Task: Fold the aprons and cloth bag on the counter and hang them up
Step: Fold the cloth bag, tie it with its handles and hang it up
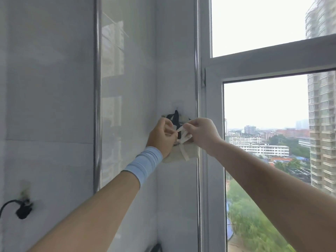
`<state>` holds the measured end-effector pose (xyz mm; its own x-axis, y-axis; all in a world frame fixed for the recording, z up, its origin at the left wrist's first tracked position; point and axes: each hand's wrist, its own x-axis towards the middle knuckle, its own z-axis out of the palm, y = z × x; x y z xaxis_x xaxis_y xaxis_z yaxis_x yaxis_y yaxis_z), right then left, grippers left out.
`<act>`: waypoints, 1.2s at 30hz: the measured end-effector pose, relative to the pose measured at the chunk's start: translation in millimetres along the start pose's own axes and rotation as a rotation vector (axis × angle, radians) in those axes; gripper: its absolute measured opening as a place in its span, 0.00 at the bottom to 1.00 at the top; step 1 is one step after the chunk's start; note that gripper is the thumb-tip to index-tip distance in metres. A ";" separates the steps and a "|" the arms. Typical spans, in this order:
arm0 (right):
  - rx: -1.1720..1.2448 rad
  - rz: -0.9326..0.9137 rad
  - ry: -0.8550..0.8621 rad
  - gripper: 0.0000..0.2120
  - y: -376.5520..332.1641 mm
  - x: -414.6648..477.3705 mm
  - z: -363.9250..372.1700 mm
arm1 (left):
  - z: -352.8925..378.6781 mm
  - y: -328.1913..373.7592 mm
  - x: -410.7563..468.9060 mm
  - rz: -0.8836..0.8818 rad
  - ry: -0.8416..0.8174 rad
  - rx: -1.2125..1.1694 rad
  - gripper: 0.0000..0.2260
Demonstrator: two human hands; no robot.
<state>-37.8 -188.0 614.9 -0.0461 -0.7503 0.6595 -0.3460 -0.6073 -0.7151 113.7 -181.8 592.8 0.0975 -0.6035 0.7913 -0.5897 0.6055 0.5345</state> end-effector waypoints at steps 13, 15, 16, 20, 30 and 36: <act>-0.082 0.025 0.126 0.07 -17.9 122.0 28.6 | 5.5 3.4 116.9 -0.167 -0.006 0.186 0.09; -0.126 0.029 0.150 0.05 -19.1 134.2 32.3 | 6.2 3.1 127.8 -0.161 -0.043 0.231 0.09; -0.152 0.038 0.164 0.05 -18.5 140.9 34.4 | 7.1 2.9 132.7 -0.164 -0.063 0.248 0.09; -0.311 0.126 0.178 0.08 -14.8 158.7 40.0 | 13.5 -2.8 151.1 -0.200 -0.150 0.319 0.09; -0.588 0.216 0.035 0.13 -13.7 152.5 36.5 | 8.8 -4.9 137.6 -0.189 -0.169 0.287 0.07; -0.389 0.197 -0.008 0.09 -8.0 129.4 34.1 | 4.3 -10.2 108.8 -0.137 -0.118 0.244 0.07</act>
<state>-9.0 -289.1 698.0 -0.1398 -0.8451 0.5159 -0.6585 -0.3098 -0.6859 126.8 -255.9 672.2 0.1039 -0.7360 0.6690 -0.7544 0.3800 0.5353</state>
